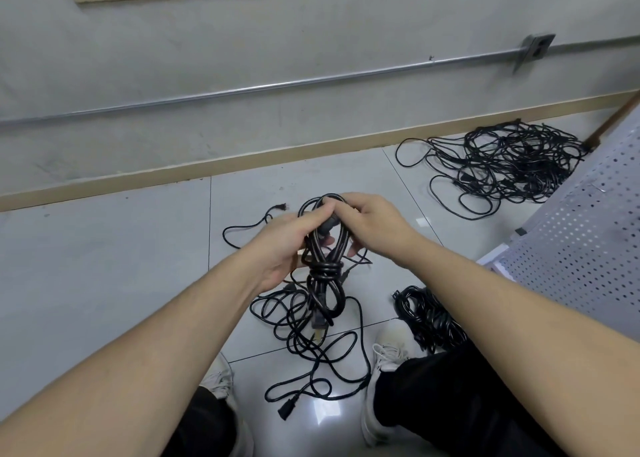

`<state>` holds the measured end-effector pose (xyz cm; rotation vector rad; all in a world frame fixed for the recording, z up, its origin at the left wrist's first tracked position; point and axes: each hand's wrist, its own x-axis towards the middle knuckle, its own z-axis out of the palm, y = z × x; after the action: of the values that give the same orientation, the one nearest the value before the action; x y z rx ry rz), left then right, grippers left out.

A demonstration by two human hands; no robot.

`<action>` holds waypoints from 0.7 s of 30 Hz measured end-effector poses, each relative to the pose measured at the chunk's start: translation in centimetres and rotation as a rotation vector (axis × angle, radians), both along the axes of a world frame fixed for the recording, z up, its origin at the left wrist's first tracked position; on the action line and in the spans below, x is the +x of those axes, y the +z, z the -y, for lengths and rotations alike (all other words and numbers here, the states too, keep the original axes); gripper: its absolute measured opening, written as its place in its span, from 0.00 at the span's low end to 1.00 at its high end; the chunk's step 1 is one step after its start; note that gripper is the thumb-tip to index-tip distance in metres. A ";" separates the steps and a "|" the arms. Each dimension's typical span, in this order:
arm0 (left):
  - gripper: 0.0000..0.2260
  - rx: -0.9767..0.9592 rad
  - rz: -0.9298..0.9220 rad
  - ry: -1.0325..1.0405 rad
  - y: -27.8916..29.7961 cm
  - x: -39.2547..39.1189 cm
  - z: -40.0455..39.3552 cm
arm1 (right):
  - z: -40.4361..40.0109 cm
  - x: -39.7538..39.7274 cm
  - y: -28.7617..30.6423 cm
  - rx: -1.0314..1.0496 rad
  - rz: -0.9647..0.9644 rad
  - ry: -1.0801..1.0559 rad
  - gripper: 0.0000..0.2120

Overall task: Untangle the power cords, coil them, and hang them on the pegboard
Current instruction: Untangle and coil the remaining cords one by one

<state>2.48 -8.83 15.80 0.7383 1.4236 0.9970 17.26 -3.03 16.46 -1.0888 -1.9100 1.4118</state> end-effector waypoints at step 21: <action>0.17 -0.040 0.234 0.304 -1.2 1.8 -2.1 | -2.3 1.4 -2.1 0.132 0.091 0.230 0.16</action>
<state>4.23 -6.71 14.58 0.3661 1.3688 1.2421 18.61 -0.69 14.37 -0.9080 -2.2185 1.3519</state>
